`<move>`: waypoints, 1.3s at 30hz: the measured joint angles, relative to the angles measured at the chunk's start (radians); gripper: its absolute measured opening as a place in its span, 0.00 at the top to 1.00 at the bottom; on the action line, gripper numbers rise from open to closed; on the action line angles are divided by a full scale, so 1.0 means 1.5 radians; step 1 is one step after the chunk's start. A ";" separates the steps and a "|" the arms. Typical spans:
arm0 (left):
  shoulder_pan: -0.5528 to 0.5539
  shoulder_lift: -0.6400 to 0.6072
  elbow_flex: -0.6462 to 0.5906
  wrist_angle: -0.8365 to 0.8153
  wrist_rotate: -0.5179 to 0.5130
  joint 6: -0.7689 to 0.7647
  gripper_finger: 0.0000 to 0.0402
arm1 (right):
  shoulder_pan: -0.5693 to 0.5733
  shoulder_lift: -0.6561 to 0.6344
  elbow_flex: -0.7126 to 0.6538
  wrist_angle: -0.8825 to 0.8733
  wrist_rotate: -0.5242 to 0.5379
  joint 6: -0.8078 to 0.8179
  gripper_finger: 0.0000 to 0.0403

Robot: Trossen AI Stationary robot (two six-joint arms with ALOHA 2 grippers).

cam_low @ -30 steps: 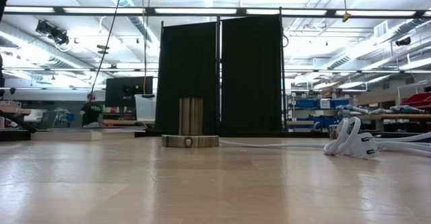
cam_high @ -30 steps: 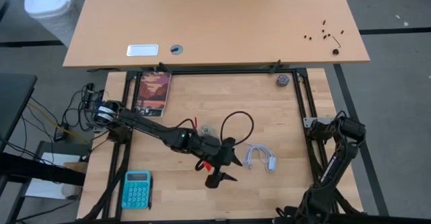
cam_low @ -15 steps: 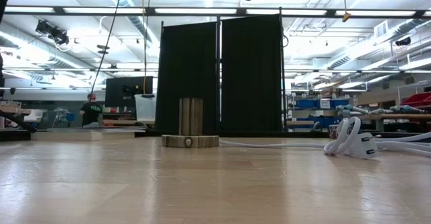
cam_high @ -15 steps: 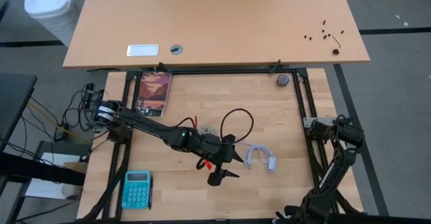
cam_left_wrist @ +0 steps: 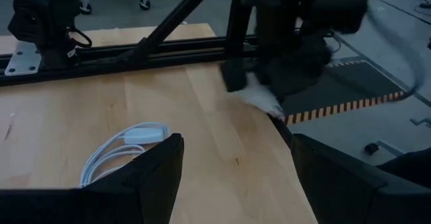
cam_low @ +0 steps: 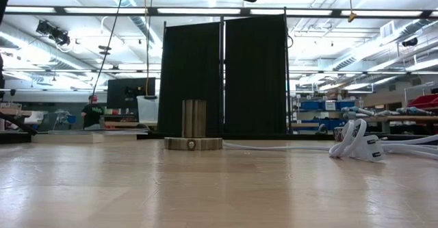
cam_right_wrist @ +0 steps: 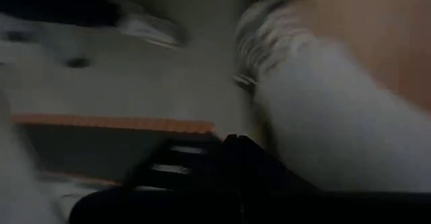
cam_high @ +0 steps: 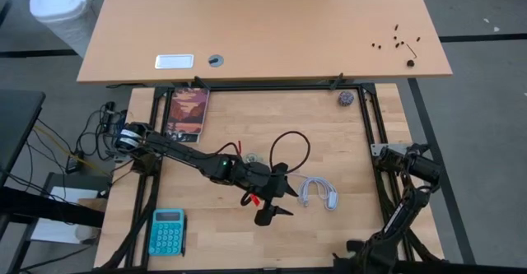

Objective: Screw lightbulb
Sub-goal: Insert the lightbulb into the desk lamp

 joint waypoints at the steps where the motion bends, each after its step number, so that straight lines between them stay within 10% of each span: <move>1: 0.002 0.000 0.000 0.000 0.000 0.000 0.31 | -0.003 0.000 0.000 -0.032 0.000 -0.001 1.00; 21: 0.018 0.000 0.000 0.001 0.000 0.000 0.31 | -0.145 -0.017 -0.003 -0.378 0.170 0.055 0.99; 39: 0.052 -0.026 0.044 -0.002 -0.022 -0.036 0.31 | -0.116 -0.238 -0.028 -0.237 0.206 -0.034 0.99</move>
